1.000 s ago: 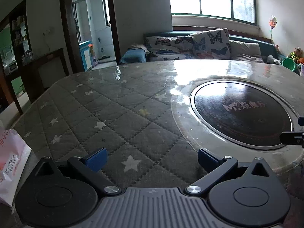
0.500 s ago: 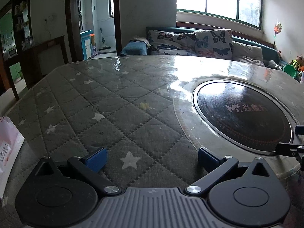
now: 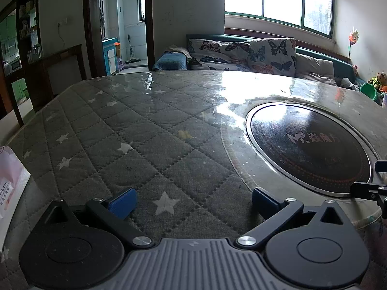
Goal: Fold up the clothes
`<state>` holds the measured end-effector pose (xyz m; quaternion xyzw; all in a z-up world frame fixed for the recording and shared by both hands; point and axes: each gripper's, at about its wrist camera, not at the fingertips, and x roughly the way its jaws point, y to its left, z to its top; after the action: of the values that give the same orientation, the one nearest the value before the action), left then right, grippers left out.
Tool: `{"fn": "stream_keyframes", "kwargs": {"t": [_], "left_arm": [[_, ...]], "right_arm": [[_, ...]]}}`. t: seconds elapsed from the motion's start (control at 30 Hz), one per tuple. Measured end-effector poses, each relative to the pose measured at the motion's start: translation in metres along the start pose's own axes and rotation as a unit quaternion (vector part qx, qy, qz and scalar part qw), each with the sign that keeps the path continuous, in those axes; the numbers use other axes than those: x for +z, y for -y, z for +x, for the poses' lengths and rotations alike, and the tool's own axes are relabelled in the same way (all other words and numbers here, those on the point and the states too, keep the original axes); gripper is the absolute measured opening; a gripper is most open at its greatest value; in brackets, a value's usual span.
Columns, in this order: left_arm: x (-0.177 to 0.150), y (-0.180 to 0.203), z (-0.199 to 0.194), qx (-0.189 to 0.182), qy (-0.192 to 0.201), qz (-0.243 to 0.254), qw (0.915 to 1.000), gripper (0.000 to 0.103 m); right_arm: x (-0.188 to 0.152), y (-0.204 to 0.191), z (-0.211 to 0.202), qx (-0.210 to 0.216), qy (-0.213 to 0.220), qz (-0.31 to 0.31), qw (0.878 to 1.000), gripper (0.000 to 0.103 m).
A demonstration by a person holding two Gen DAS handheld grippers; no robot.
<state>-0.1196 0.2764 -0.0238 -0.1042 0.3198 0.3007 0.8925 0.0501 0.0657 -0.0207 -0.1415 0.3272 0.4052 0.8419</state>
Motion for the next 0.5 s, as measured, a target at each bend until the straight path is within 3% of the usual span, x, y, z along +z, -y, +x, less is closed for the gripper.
{"fn": "stream_keyframes", "kwargs": {"t": [0.5], "left_arm": [[0.0024,0.0002,0.003,0.0,0.0,0.0,1.0,0.103]], "right_arm": [[0.0009,-0.001,-0.0003,0.0,0.0,0.0,1.0,0.103]]}}
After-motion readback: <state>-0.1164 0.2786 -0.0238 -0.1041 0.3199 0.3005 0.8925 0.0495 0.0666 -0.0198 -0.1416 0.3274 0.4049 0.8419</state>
